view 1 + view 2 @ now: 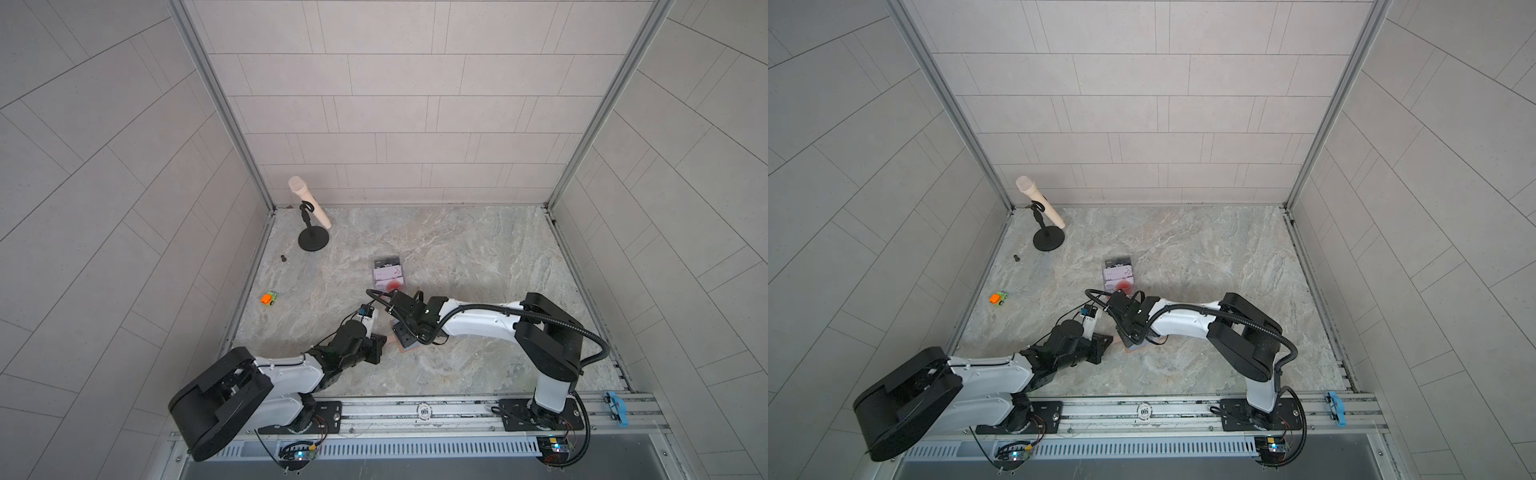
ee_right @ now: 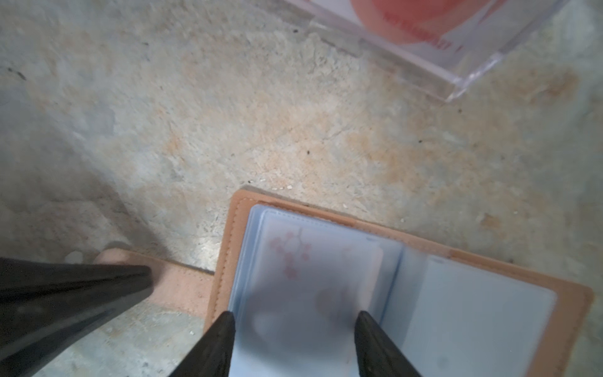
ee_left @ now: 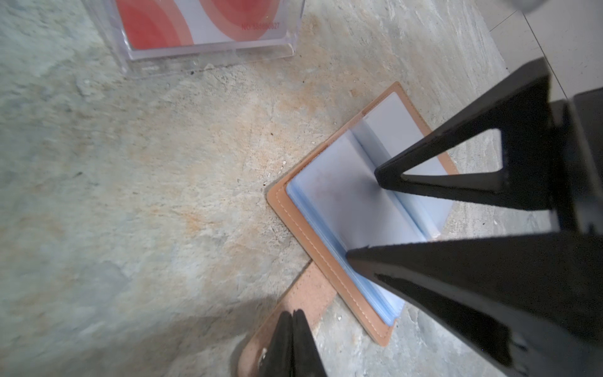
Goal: Take the credit cards out of the card holder
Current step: Flip over the card slot in the card holder.
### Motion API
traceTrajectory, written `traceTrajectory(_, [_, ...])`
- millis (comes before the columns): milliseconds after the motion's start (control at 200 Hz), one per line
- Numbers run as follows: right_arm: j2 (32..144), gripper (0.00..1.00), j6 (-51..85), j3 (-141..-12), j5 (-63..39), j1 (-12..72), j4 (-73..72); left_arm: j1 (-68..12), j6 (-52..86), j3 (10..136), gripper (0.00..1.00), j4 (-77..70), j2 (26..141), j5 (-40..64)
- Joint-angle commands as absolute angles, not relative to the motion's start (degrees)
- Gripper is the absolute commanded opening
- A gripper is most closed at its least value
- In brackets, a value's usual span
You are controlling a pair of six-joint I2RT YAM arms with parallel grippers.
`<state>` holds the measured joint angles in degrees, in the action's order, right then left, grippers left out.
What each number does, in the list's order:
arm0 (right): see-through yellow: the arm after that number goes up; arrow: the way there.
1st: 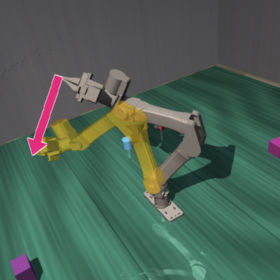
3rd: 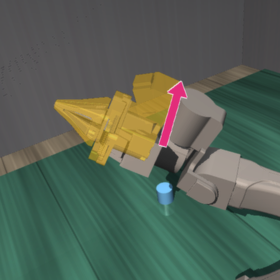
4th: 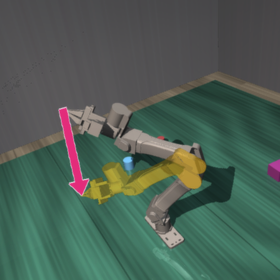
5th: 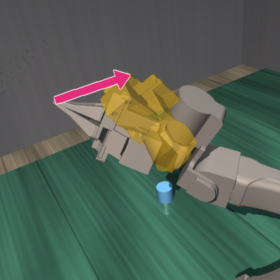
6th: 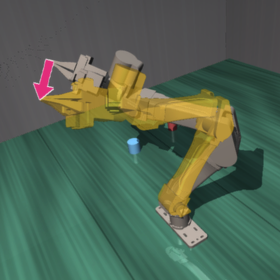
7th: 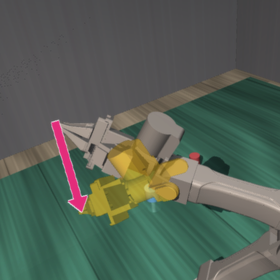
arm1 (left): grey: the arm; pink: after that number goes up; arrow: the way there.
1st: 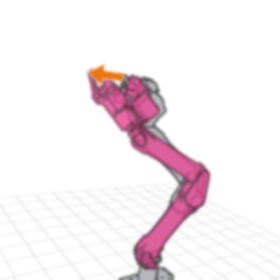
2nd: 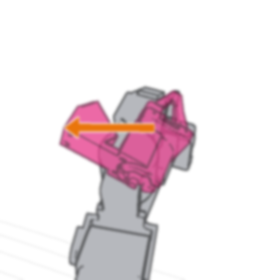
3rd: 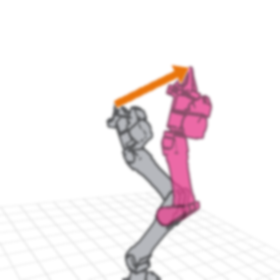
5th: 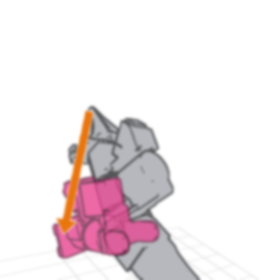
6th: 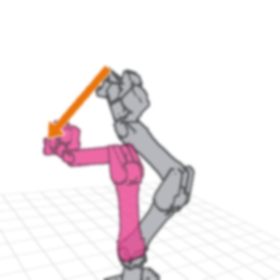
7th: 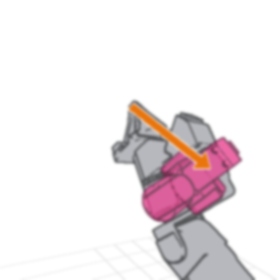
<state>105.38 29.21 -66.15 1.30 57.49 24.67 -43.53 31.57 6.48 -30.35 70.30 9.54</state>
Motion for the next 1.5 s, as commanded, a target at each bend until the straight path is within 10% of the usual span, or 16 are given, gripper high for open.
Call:
traceTrajectory(0, [105.28,0.62,28.39,-67.66,-0.01,57.92,25.38,-43.68,31.64,5.69,0.08,-25.75,71.32,8.25])
traceTrajectory(1492, [105.86,0.34,27.62,-68.43,6.58,56.66,31.22,-43.68,31.63,5.59,0.08,-25.83,70.86,7.80])
